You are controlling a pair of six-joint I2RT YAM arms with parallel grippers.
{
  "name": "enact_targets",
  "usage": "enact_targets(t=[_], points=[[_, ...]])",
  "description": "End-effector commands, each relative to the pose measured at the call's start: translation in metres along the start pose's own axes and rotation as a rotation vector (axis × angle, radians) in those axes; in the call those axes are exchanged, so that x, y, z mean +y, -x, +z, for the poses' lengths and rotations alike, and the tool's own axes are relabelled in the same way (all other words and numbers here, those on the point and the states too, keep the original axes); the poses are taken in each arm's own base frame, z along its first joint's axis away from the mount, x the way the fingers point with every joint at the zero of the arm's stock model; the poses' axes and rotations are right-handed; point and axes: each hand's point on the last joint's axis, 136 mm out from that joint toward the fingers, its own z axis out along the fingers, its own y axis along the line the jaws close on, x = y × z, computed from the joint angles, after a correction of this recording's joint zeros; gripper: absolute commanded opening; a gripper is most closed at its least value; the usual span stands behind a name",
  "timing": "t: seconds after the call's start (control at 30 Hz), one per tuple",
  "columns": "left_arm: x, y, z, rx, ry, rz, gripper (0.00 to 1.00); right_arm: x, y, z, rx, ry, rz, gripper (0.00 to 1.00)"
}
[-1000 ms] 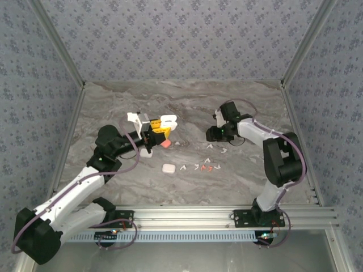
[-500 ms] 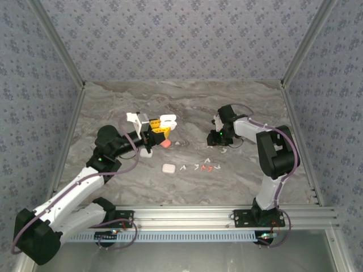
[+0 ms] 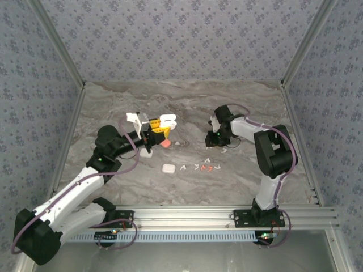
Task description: Insert wireless bluetooth earbuds into charging case
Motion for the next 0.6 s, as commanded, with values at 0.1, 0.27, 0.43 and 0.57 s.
enact_targets(t=[0.1, 0.27, 0.43, 0.57], points=[[-0.008, 0.019, -0.004, -0.043, -0.009, 0.047, 0.00, 0.007, 0.005, -0.014, -0.024, -0.022, -0.048, 0.23], [-0.007, 0.018, -0.003, -0.045, -0.006, 0.042, 0.00, 0.027, 0.024, -0.051, -0.168, -0.056, -0.179, 0.23], [-0.006, 0.016, 0.001, -0.045, -0.016, 0.024, 0.00, 0.062, 0.041, -0.104, -0.363, -0.052, -0.325, 0.23], [-0.006, 0.014, 0.003, -0.043, -0.024, 0.015, 0.00, 0.099, 0.048, -0.156, -0.538, -0.014, -0.443, 0.23]])
